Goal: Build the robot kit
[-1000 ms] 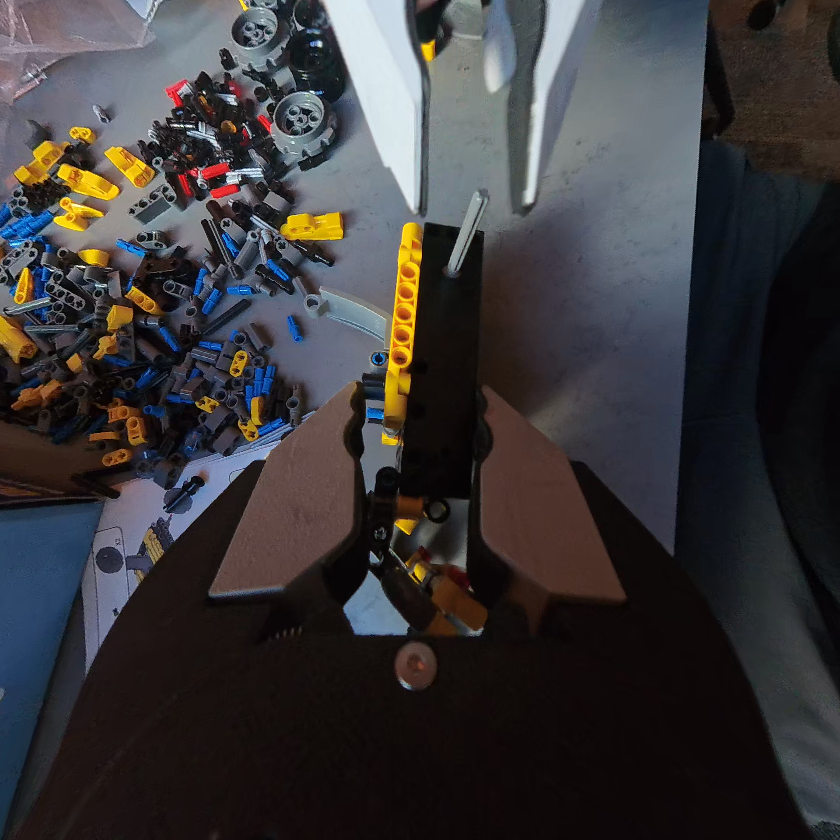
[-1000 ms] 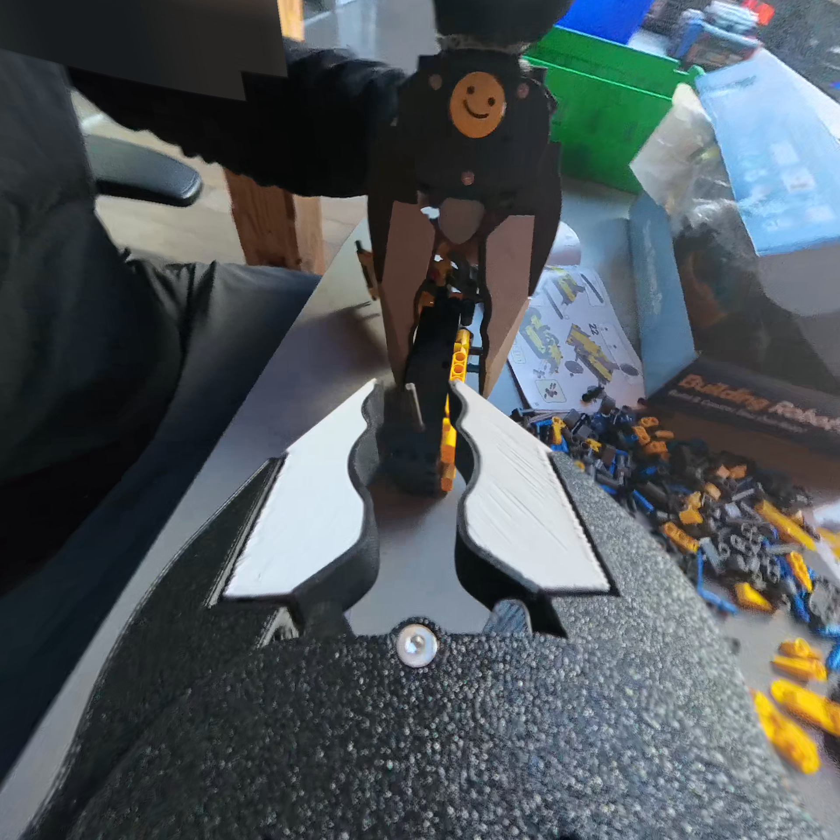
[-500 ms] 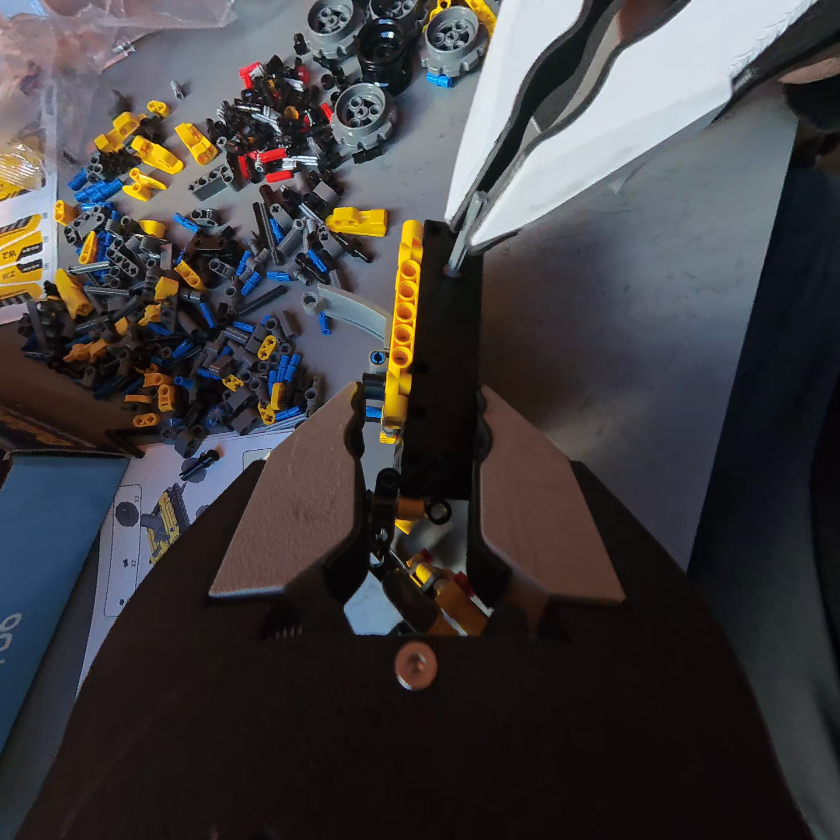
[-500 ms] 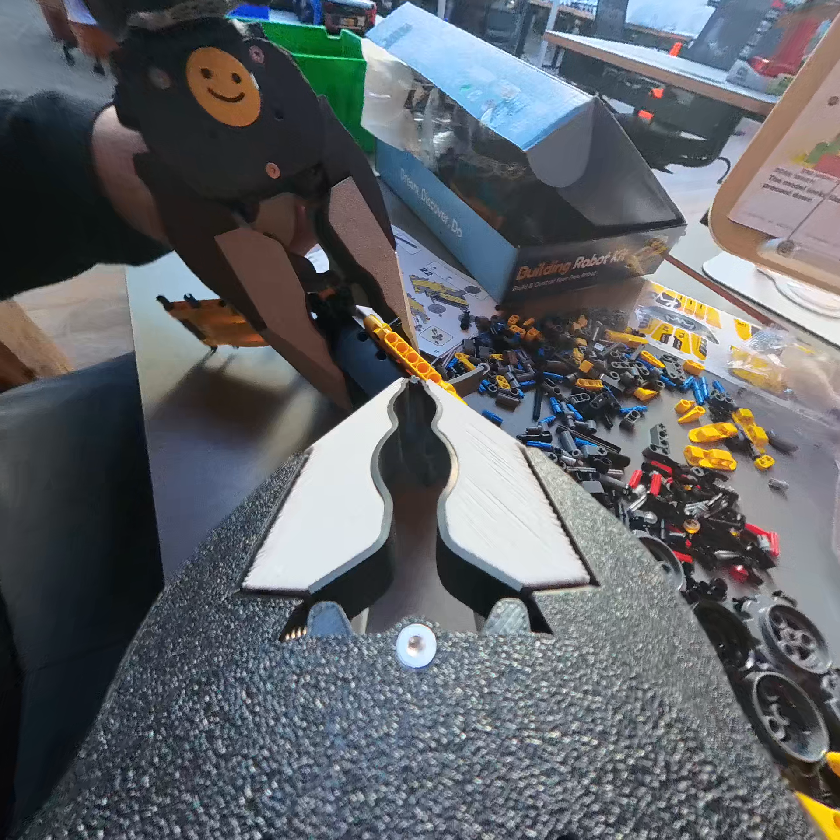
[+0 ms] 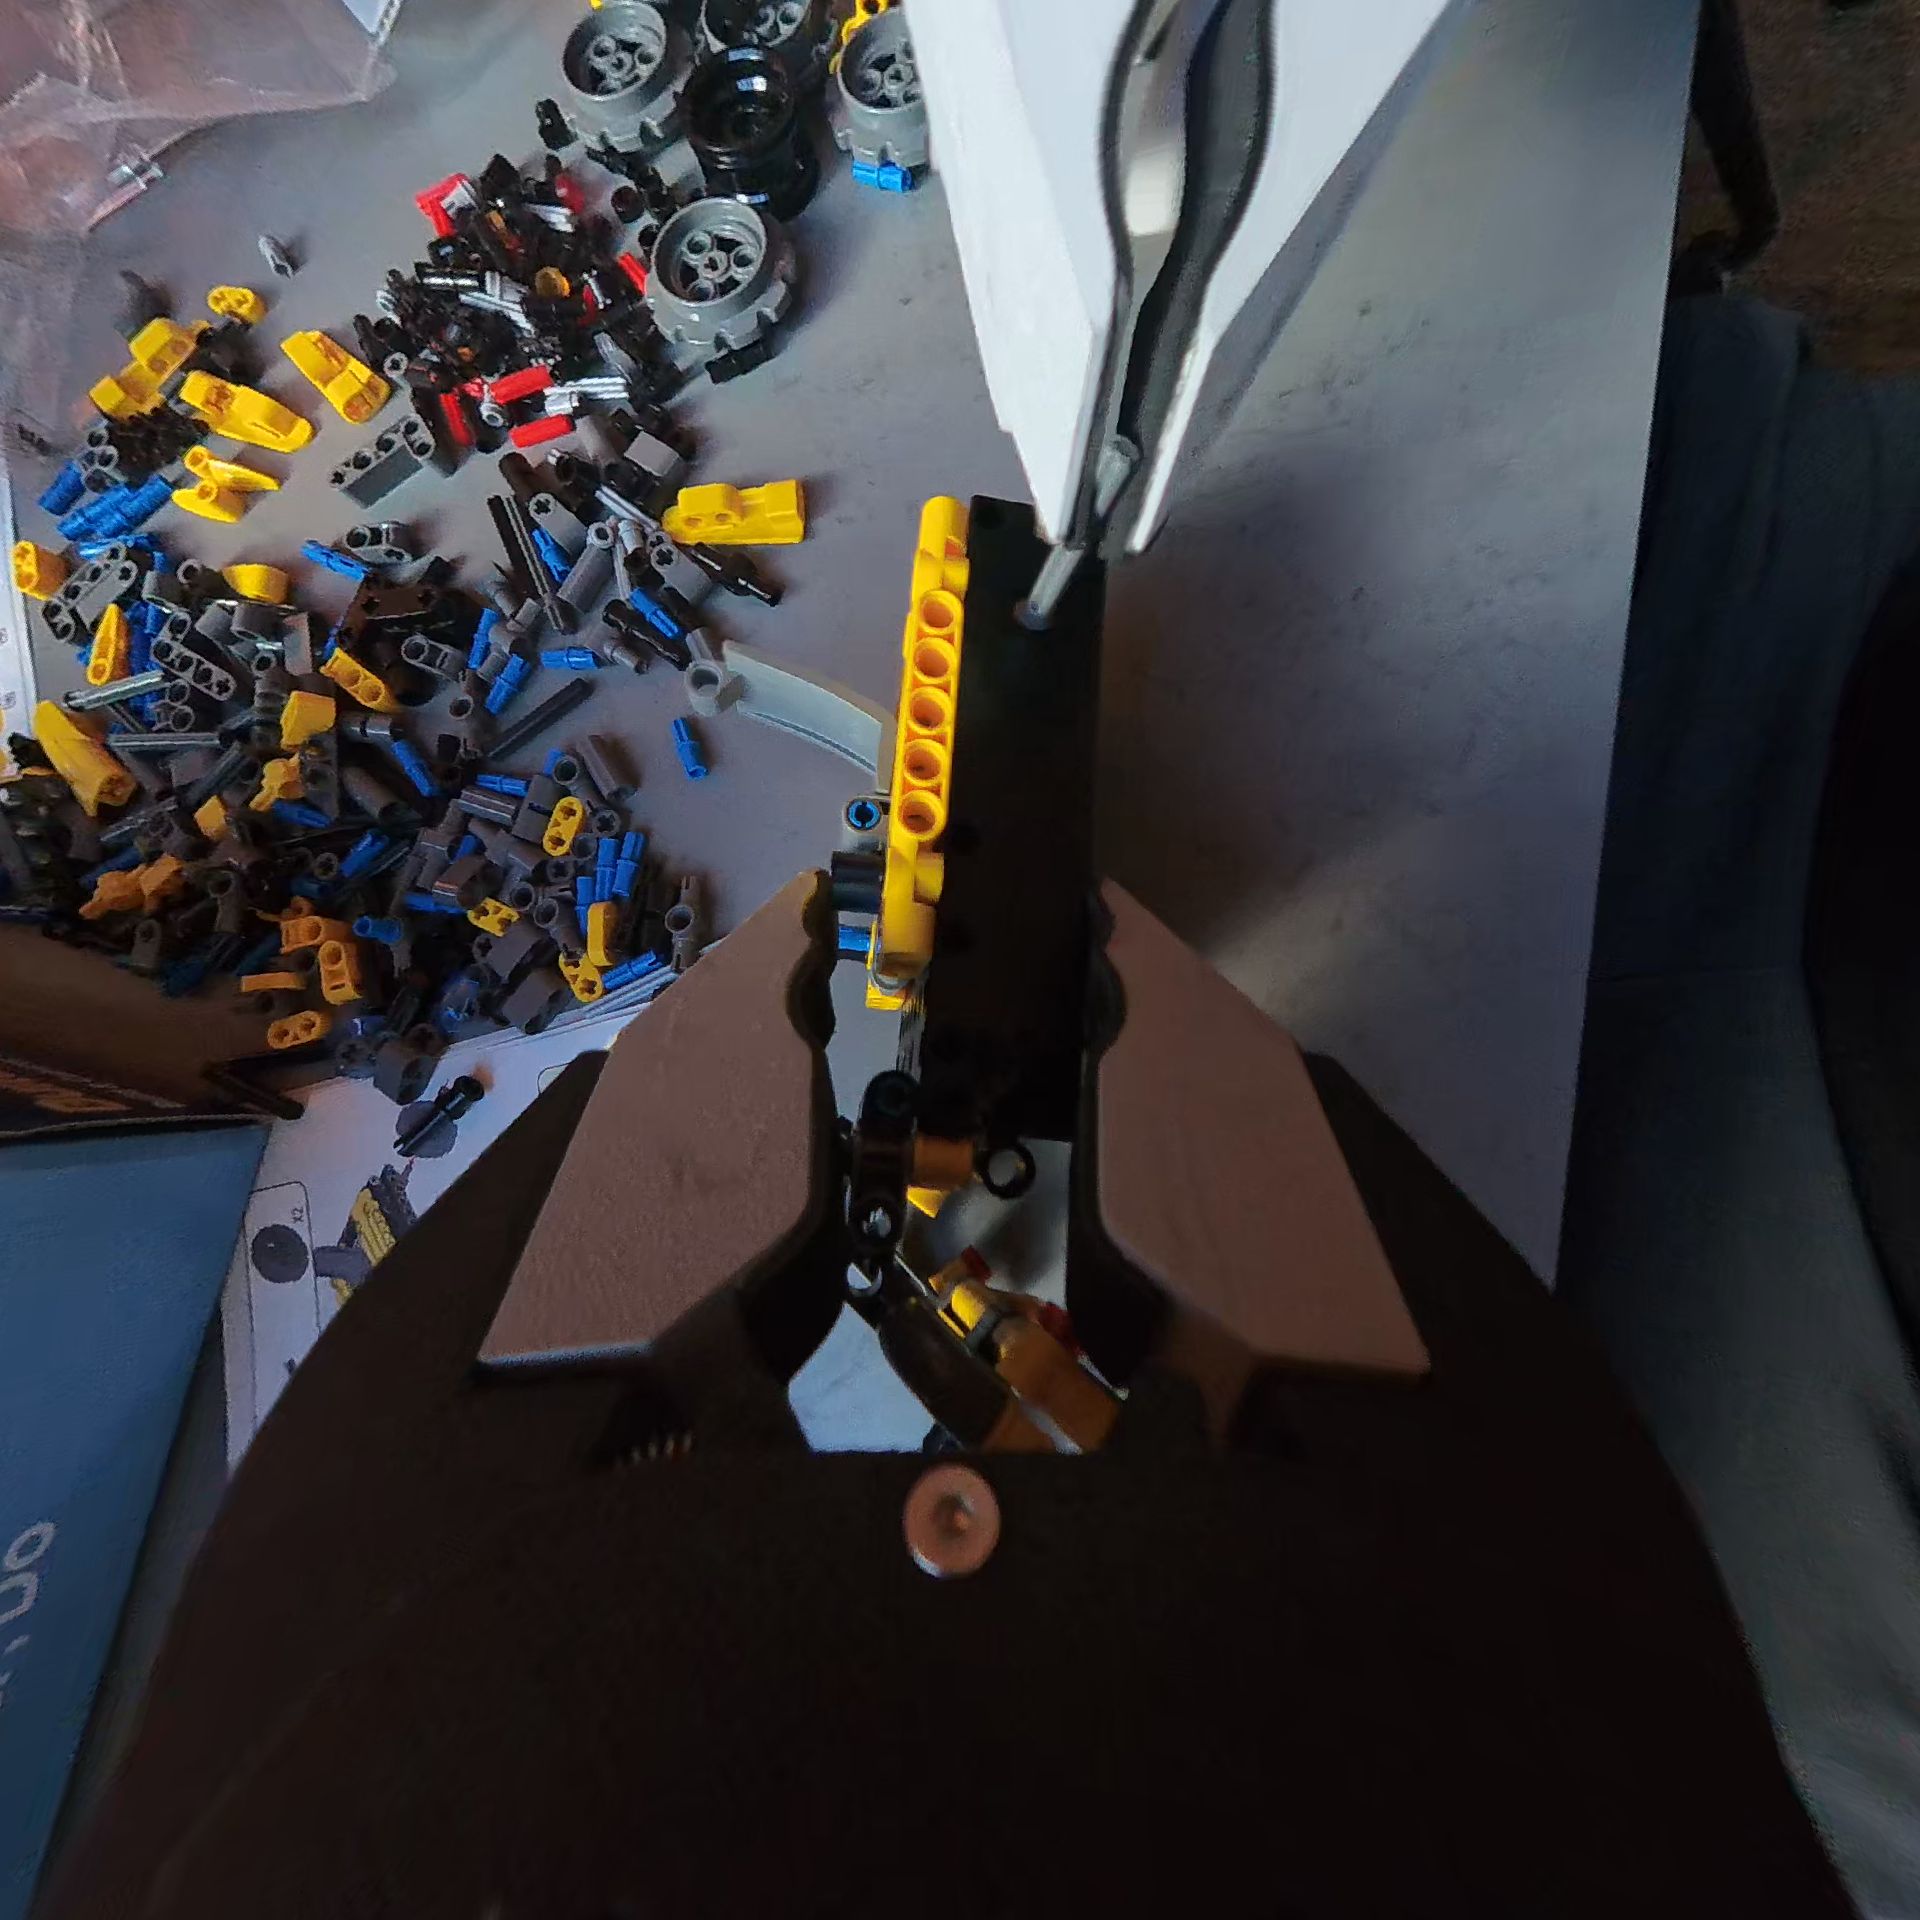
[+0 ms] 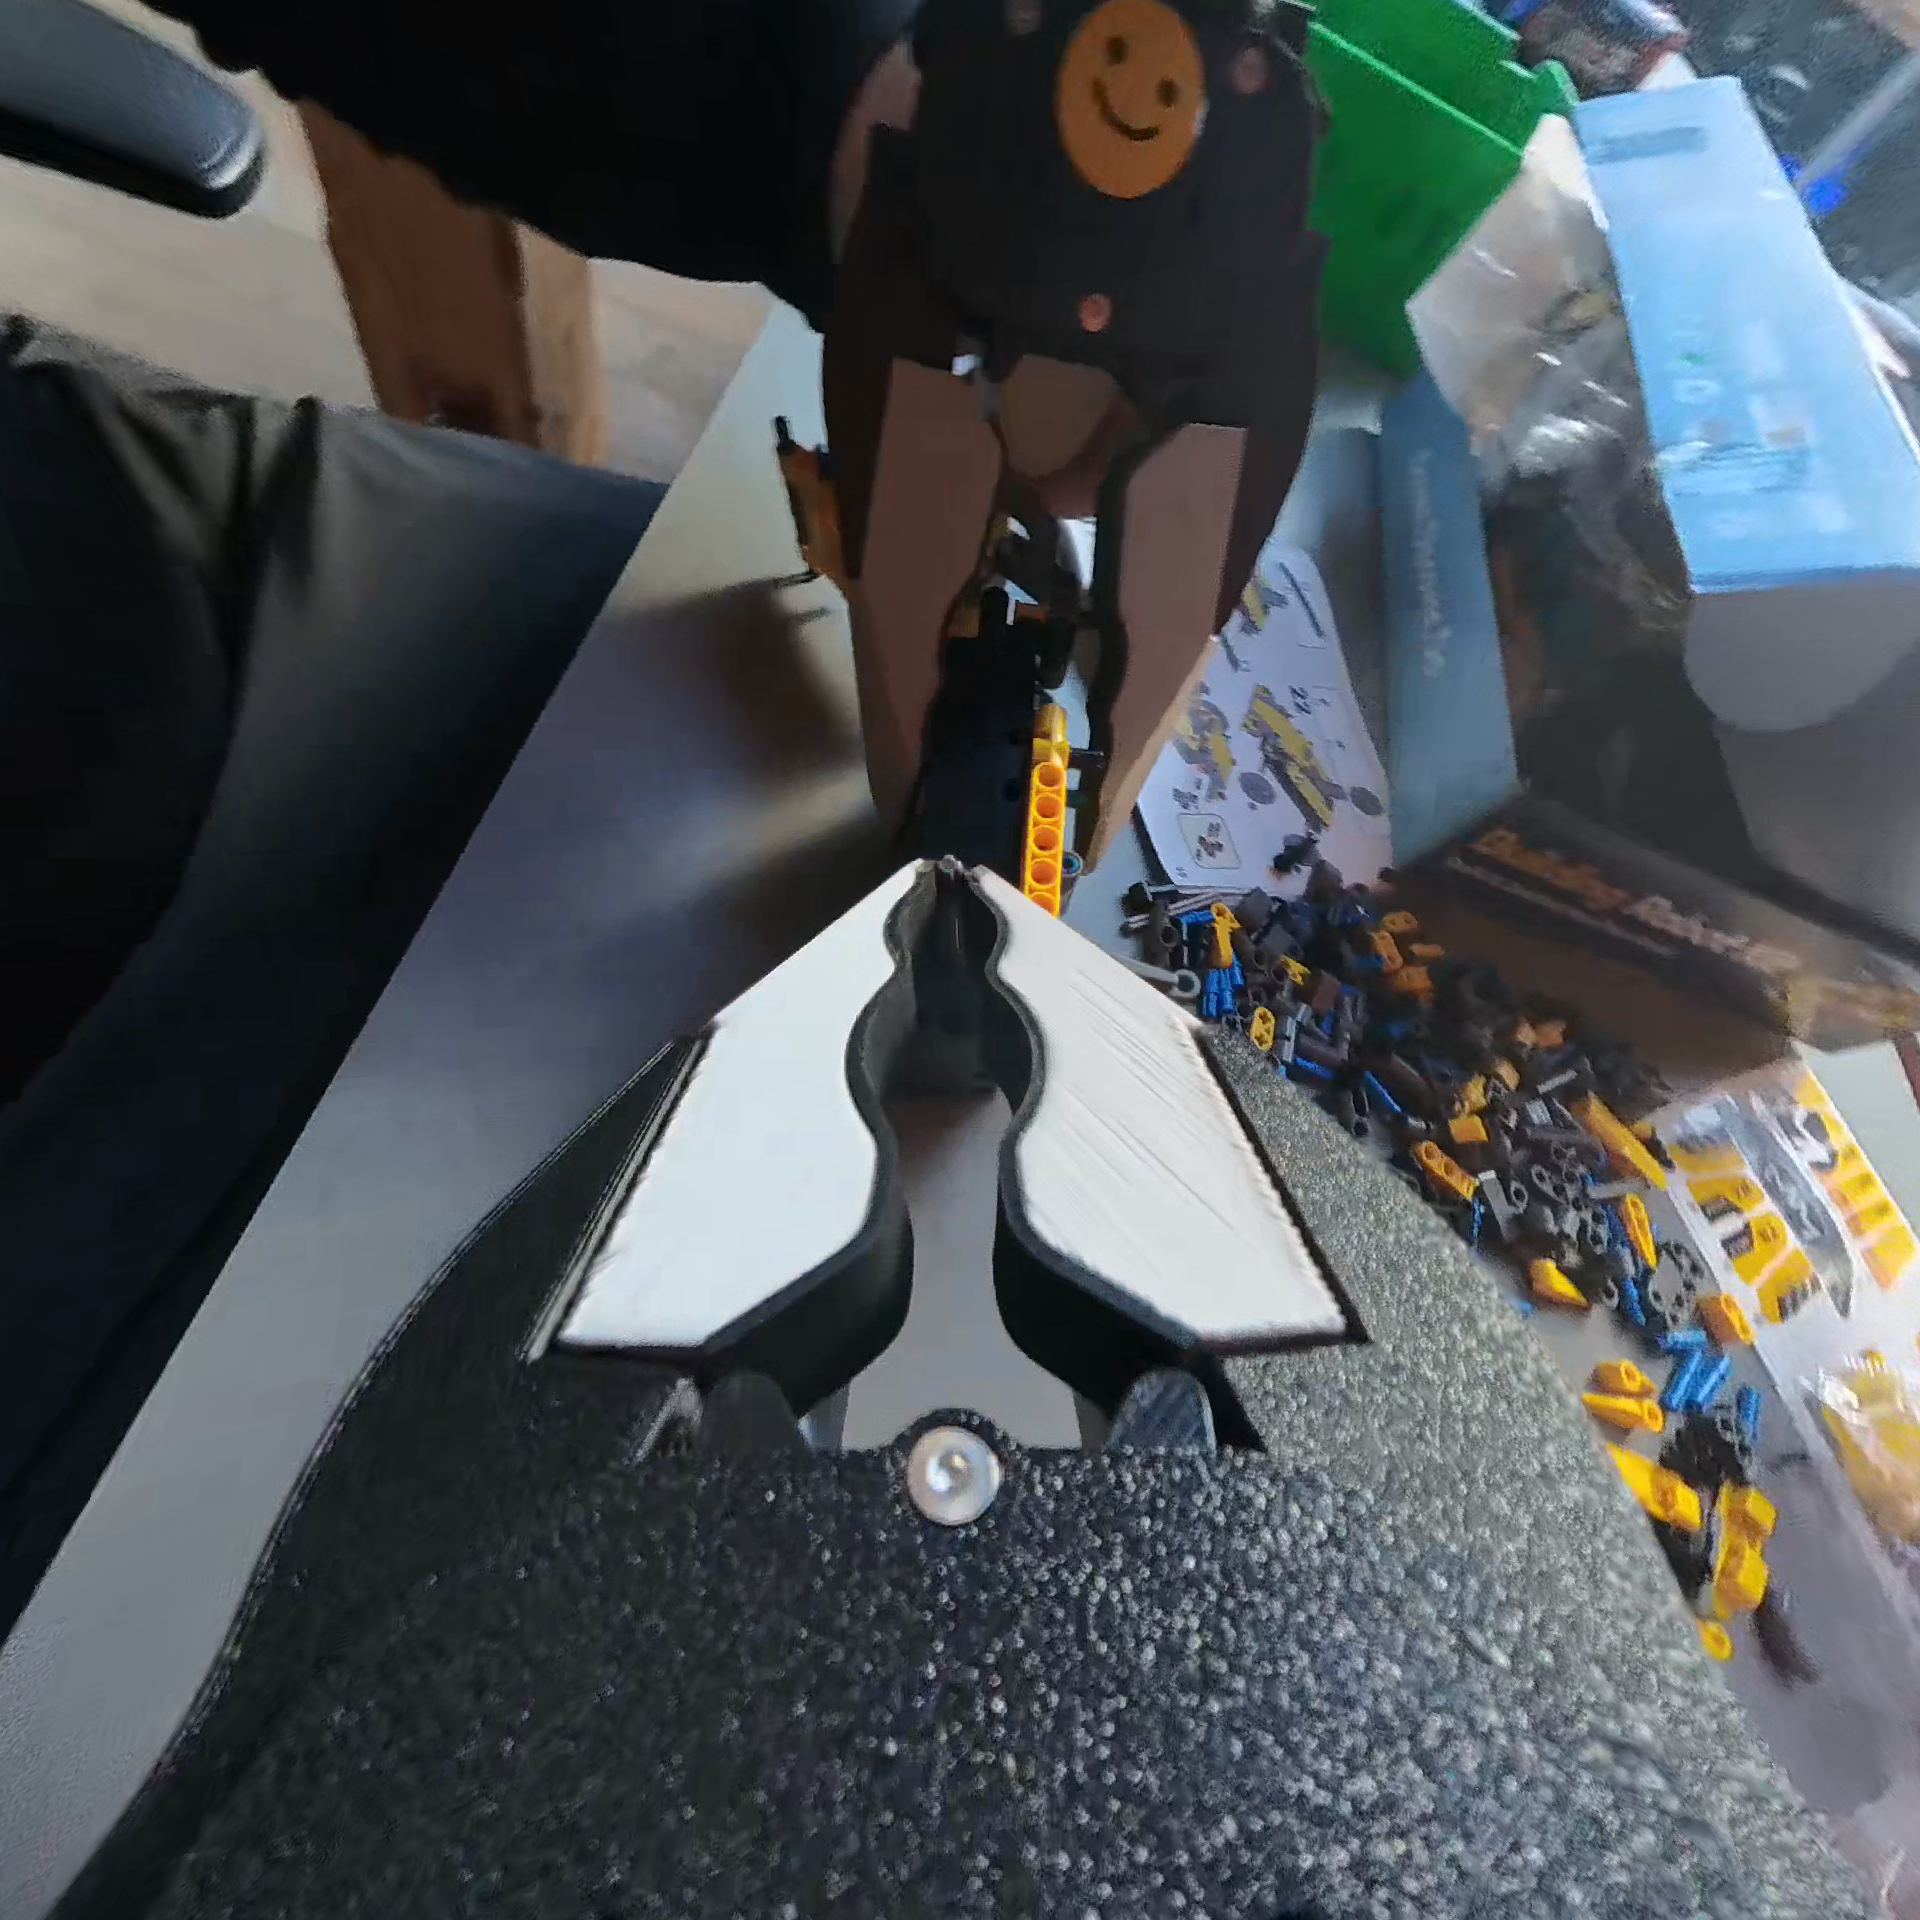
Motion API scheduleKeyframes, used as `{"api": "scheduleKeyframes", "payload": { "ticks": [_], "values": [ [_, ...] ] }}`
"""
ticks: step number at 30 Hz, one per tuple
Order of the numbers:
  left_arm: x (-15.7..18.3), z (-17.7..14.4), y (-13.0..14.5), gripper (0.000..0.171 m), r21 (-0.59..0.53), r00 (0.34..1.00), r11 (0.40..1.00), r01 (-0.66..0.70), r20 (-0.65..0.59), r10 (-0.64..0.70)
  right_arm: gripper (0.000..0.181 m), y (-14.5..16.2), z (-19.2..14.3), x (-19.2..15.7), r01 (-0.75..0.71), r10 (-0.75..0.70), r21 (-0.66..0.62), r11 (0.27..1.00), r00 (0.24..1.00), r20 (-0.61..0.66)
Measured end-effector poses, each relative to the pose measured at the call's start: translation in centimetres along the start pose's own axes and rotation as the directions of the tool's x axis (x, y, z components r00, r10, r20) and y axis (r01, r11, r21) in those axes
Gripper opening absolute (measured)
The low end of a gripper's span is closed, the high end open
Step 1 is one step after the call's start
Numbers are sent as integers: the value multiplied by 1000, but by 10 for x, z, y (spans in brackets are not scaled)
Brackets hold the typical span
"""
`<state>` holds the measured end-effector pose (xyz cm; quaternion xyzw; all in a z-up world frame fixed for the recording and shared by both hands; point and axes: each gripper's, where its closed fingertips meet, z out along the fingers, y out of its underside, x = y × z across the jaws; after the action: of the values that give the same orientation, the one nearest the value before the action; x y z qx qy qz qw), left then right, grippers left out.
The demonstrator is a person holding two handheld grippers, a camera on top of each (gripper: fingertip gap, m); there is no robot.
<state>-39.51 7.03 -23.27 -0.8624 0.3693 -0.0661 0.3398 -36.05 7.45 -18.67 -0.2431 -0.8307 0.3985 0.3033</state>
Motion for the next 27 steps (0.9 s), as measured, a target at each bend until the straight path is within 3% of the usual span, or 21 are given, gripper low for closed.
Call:
{"api": "scheduleKeyframes", "payload": {
  "ticks": [4, 14, 19, 26, 27],
  "values": [
    [0, 0, 1, 43, -3, 1000, 1000, 12, -17, -12, 4, -1, 2, 4, -86, 86, 22, 996, 996, 26],
    [-5, 0, 0, 44, 9, 999, 999, 36, 0, -36, 4, 1, 2, 12, -172, 184, 74, 982, 963, -195],
    [-5, 1, -1, 44, 20, 999, 999, 44, 5, -44, 4, 1, 1, 14, -239, 257, 107, 965, 945, -201],
    [-7, 2, -2, 45, 20, 998, 998, 58, 26, -58, 4, 2, 0, 15, -217, 241, 115, 969, 928, -285],
    [-9, 0, -6, 52, 44, 997, 997, 66, 38, -68, 13, 2, 0, 15, -236, 264, 131, 963, 924, -276]
  ]
}}
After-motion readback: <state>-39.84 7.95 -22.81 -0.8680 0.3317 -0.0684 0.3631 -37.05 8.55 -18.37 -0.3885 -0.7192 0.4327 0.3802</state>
